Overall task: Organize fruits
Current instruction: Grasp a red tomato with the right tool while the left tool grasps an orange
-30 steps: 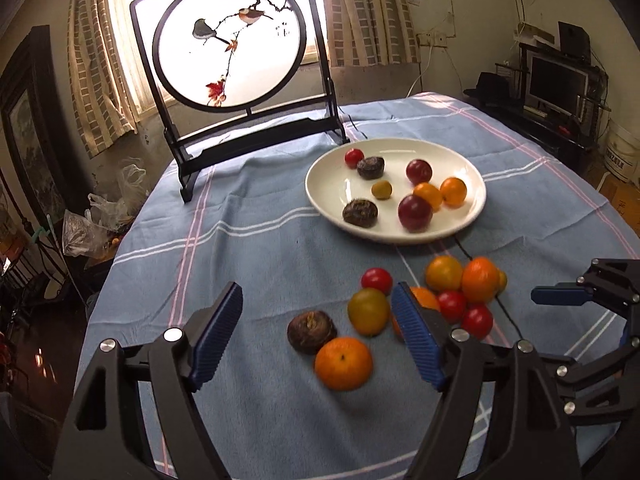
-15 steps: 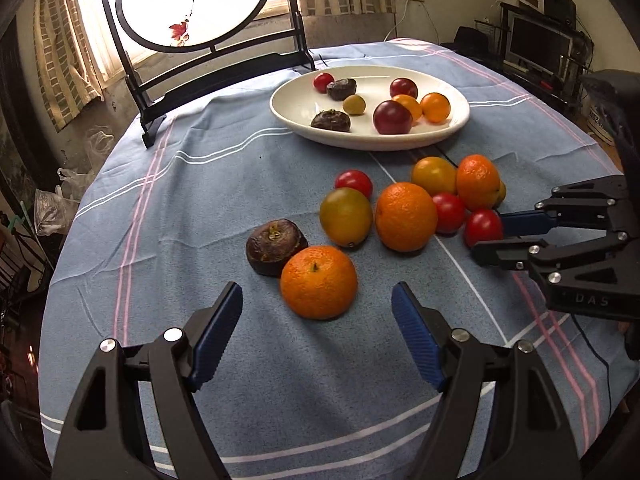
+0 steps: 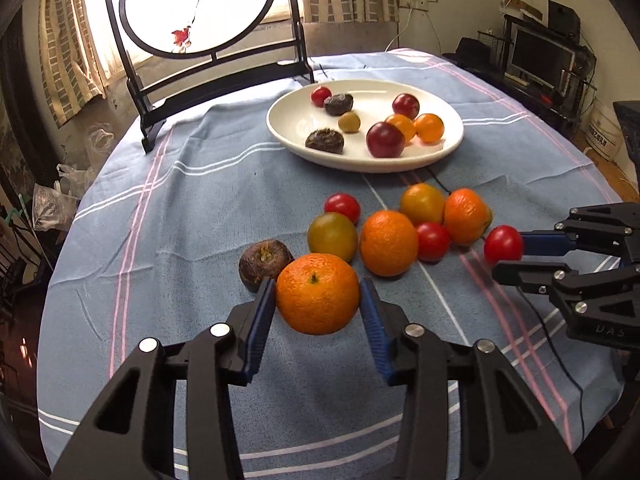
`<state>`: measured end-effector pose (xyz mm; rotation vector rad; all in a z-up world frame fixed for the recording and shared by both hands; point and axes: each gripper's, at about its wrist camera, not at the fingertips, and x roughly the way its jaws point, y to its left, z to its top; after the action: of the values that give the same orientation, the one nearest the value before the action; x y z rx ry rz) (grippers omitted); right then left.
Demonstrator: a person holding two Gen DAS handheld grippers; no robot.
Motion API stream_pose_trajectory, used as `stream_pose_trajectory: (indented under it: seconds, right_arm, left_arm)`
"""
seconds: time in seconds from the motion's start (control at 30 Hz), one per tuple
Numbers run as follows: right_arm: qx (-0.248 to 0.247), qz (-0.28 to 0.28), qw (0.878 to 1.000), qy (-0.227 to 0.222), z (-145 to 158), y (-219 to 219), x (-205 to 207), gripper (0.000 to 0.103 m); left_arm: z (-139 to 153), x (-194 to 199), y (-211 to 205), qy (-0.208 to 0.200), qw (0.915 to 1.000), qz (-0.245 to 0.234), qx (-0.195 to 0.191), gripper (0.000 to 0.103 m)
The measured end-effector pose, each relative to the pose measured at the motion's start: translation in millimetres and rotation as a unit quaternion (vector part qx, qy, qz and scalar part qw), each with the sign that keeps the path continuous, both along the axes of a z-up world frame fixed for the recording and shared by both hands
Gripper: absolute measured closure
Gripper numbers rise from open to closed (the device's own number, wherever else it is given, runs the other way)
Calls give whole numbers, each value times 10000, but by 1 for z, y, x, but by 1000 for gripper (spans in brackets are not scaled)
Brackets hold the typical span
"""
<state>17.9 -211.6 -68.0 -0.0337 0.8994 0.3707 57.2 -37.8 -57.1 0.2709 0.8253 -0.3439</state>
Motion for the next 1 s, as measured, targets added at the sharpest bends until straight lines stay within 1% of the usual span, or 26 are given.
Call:
stream_pose_trajectory:
  seconds: [0.17,0.33,0.57,1.0]
  right_arm:
    - [92,-26,9993,-369,26,-3,-8,75]
    - [59,-86,9973,-725,49,-5,-8,75]
    - [106,-66,9965,-831,61,-5,-3,75]
    - [81,39,9973,-729,53,-4,5,75]
  left_arm:
    - [32,-5,-17,-587,9983,-9,1,61]
    - [51,1,-31,-789,9967,143,-150,61]
    - [54,10,-42,-752,9968,217,-180,61]
    - [47,22,-47,-654,9976,201,-118,61]
